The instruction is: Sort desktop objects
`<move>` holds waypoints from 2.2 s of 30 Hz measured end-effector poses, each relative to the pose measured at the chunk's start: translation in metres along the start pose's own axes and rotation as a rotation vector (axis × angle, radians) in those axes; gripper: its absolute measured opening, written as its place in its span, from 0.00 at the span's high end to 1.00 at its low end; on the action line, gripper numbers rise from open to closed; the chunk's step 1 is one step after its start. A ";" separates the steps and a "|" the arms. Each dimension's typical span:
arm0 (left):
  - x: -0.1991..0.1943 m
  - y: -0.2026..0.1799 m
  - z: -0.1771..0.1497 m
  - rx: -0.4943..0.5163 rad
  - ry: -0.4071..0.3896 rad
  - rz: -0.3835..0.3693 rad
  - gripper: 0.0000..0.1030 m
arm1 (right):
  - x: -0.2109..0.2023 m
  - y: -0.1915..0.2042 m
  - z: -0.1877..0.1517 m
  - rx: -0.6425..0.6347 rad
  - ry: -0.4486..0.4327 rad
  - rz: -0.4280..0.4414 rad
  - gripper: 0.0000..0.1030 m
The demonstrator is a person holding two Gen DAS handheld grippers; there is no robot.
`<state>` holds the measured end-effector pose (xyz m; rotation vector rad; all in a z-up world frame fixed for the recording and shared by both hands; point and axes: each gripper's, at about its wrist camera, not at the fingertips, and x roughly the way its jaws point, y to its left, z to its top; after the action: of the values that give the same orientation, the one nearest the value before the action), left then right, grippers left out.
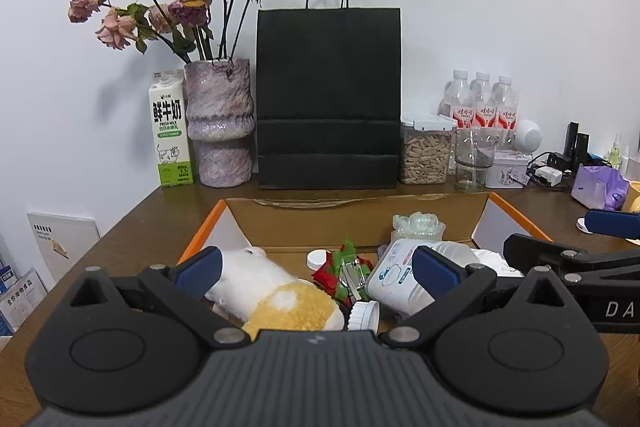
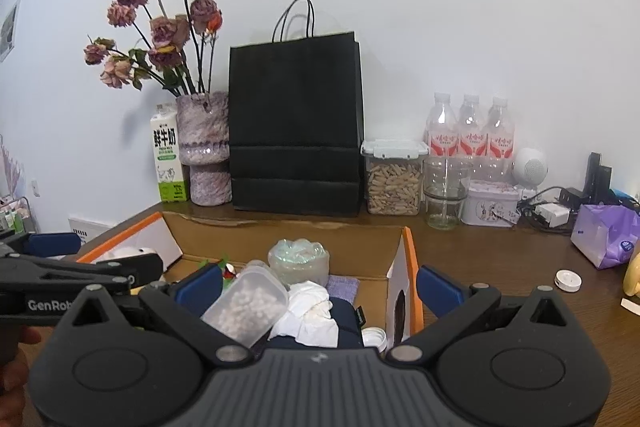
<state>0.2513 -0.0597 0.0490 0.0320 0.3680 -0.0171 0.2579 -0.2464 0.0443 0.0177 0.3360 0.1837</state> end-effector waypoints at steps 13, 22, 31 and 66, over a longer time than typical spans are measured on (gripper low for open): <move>-0.040 0.005 0.005 0.010 -0.023 -0.018 0.00 | -0.039 0.010 0.005 0.011 0.005 0.031 0.00; -0.088 0.012 -0.002 0.015 -0.035 -0.039 0.00 | -0.087 0.029 0.000 -0.026 0.003 0.024 0.00; -0.135 0.020 -0.023 0.013 -0.008 -0.056 0.00 | -0.141 0.050 -0.018 -0.040 0.010 0.006 0.00; -0.205 0.023 -0.105 -0.028 0.119 -0.018 0.00 | -0.223 0.081 -0.092 -0.010 0.087 -0.003 0.00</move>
<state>0.0227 -0.0307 0.0255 0.0015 0.4873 -0.0283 0.0062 -0.2090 0.0339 -0.0010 0.4214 0.1831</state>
